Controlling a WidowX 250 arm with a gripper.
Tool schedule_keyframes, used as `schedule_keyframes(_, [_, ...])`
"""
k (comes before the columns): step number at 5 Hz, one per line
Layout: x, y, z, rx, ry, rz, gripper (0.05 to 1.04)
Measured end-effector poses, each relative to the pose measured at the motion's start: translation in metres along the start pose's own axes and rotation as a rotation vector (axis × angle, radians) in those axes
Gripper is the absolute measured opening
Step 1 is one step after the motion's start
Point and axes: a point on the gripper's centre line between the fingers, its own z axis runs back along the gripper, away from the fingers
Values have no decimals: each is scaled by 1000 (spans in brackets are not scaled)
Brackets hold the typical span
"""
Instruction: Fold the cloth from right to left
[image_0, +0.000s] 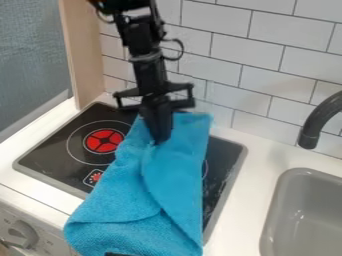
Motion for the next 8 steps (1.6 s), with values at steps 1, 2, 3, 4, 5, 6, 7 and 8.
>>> schedule_keyframes(1, [-1,5,-4,23,12,-23,68])
schedule_keyframes(2, [-5,8,-6,41,44,-10,216])
schedule_keyframes(3, [-7,12,-5,65,54,1,478])
schedule_keyframes(4, [-8,15,-5,86,62,12,781])
schedule_keyframes(5, [-7,14,-2,89,62,8,1013])
schedule_keyframes(6, [-1,11,12,113,45,-5,1010])
schedule_keyframes(7, [2,-1,44,81,-20,-33,999])
schedule_keyframes(8, [2,-2,47,80,-29,-33,999])
